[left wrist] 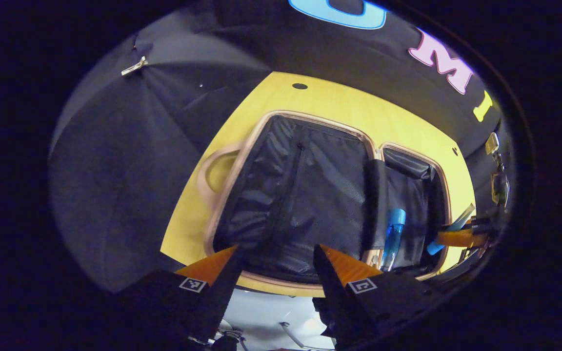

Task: First open the suitcase, pack the skin care products into it, and then close the suitcase.

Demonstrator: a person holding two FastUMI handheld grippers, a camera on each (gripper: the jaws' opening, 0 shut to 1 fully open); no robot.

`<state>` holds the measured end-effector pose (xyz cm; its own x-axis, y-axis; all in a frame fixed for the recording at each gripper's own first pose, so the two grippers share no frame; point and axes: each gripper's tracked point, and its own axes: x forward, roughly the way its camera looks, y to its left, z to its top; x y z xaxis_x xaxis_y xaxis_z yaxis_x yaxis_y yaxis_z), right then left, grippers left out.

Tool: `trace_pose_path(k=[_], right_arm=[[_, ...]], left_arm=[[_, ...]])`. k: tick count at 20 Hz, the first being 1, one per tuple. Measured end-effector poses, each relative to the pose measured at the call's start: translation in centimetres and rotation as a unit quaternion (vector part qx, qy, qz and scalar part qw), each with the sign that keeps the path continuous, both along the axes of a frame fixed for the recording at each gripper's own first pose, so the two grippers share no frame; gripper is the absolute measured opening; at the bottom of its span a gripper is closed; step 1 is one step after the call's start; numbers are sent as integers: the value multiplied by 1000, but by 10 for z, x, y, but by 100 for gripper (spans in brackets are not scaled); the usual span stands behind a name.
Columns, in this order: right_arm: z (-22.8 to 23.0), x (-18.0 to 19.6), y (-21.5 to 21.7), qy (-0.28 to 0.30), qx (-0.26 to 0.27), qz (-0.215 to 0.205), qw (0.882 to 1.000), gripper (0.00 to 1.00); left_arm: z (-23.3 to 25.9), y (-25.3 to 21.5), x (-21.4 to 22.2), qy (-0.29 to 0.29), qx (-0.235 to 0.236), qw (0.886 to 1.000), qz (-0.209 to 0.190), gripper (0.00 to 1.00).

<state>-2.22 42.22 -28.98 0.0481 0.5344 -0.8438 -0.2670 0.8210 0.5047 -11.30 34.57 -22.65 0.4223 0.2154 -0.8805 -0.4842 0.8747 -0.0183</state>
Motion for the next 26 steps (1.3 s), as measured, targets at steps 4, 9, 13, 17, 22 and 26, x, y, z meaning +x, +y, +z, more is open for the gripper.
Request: trace_pose_path(k=[4, 9, 13, 17, 22, 26], right_arm=[[-35, -17, -6, 73, -59, -16, 995, 49], [-48, -23, 4, 126, -70, -40, 989, 51], [-26, -8, 18, 123, -19, -84, 989, 69], [12, 14, 28, 69, 56, -85, 992, 98], [43, 39, -14, 1, 77, -112, 991, 98], [42, 43, -38, -8, 67, -133, 989, 100]], left_arm=[[-5, 23, -6, -1, 15, 1000, 22, 90], [-19, 52, -2, -6, -17, 999, 50, 90], [-25, 76, 10, -12, -33, 997, 75, 90], [-24, 103, 35, -39, -71, 991, 110, 89], [-31, 128, 66, -50, -125, 981, 138, 90], [-36, 133, 77, -66, -147, 974, 158, 90]])
